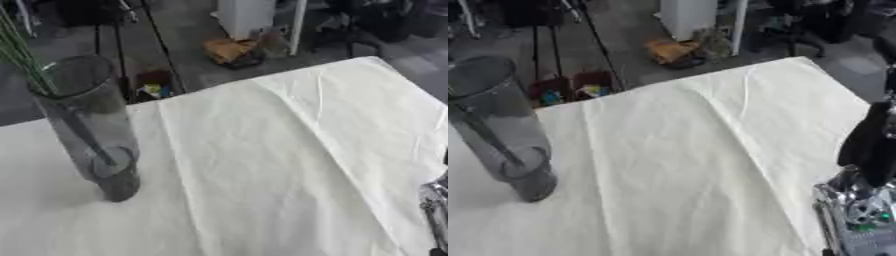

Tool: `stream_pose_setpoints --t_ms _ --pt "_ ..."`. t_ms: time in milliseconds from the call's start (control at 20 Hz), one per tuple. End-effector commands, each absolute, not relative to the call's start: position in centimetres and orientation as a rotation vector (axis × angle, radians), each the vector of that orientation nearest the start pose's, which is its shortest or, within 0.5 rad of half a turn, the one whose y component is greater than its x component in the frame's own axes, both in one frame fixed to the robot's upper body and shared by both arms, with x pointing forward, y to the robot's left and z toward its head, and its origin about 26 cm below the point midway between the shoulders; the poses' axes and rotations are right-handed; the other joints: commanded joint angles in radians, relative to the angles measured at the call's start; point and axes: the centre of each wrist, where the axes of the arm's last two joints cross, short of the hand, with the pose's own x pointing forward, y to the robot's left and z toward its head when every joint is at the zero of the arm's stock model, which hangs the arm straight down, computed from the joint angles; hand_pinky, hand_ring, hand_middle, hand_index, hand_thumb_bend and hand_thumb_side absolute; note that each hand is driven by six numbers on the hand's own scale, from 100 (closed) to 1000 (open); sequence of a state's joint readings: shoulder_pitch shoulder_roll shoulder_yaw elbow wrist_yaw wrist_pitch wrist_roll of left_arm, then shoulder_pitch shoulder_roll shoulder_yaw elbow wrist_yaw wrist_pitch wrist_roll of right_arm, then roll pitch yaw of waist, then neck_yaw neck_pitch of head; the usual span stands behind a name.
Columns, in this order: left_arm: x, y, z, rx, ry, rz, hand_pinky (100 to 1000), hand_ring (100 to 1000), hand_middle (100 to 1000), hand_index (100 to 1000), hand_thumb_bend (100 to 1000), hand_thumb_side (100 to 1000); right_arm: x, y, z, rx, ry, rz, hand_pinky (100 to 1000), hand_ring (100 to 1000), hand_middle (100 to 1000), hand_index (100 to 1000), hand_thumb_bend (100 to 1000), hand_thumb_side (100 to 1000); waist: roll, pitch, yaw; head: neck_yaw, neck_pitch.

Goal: Arrange flowers into the vase.

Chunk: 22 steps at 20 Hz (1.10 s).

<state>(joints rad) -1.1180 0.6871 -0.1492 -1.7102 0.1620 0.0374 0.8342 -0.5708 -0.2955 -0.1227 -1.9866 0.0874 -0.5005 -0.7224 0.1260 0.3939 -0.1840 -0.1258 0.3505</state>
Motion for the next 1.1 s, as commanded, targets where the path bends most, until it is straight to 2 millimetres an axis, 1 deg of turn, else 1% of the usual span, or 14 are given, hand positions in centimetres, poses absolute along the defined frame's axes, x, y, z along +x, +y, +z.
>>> stream_pose_setpoints --t_ms 50,100,250,350,550,600,650,750,850,900,950,1100 --pt "32.37 22.97 44.14 -0.568 3.282 -0.401 903 832 846 842 381 826 31.1 -25.91 28.87 0.261 3.014 0.696 701 791 742 812 100 541 -0.009 -0.024 0.001 -0.005 -0.006" --pt "32.32 22.9 44.15 -0.564 3.284 -0.39 903 833 849 848 383 825 31.1 -25.91 28.87 0.261 3.014 0.695 701 791 742 812 100 542 -0.009 -0.023 0.001 -0.006 -0.008" --pt "32.3 22.67 43.99 -0.565 3.299 -0.311 931 866 898 913 393 831 31.11 -25.88 28.88 0.26 3.014 0.696 700 790 742 812 100 542 -0.009 -0.023 0.0 -0.008 -0.013" --pt "32.33 22.59 43.85 -0.585 3.314 -0.229 950 884 912 930 391 826 31.11 -25.89 28.89 0.26 3.014 0.697 700 790 742 812 100 540 -0.009 -0.023 0.001 -0.009 -0.014" --pt "32.34 22.57 43.67 -0.644 3.337 -0.085 987 909 936 956 360 834 31.11 -25.89 28.88 0.26 3.014 0.699 700 790 742 812 100 538 -0.009 -0.023 0.003 -0.012 -0.021" --pt "32.37 22.58 43.59 -0.66 3.343 -0.051 1000 927 952 970 343 836 31.11 -25.91 28.9 0.26 3.013 0.699 700 789 741 811 100 539 -0.009 -0.023 0.003 -0.013 -0.022" --pt "32.37 22.6 43.53 -0.676 3.348 -0.017 1000 931 955 972 340 837 31.1 -25.92 28.9 0.261 3.013 0.699 700 789 741 811 100 539 -0.01 -0.023 0.004 -0.013 -0.022" --pt "32.44 22.59 43.39 -0.707 3.365 0.058 1000 965 984 999 302 843 31.11 -25.91 28.89 0.261 3.013 0.7 700 789 741 811 100 536 -0.01 -0.023 0.005 -0.016 -0.025" --pt "32.52 22.64 43.31 -0.736 3.381 0.12 1000 975 992 1000 271 837 31.11 -25.91 28.89 0.261 3.013 0.702 700 789 741 811 100 536 -0.01 -0.024 0.005 -0.017 -0.029" --pt "32.56 22.65 43.26 -0.749 3.391 0.153 1000 995 1000 1000 240 839 31.11 -25.92 28.89 0.261 3.013 0.703 700 789 740 810 100 536 -0.011 -0.024 0.005 -0.019 -0.033" --pt "32.57 22.66 43.24 -0.761 3.399 0.189 1000 998 1000 1000 236 839 31.11 -25.92 28.89 0.261 3.013 0.703 700 789 740 810 100 536 -0.011 -0.025 0.005 -0.02 -0.035" --pt "32.61 22.75 43.23 -0.799 3.416 0.279 1000 1000 1000 1000 198 802 31.11 -25.93 28.86 0.262 3.013 0.705 700 788 740 810 100 533 -0.013 -0.025 0.008 -0.022 -0.038"
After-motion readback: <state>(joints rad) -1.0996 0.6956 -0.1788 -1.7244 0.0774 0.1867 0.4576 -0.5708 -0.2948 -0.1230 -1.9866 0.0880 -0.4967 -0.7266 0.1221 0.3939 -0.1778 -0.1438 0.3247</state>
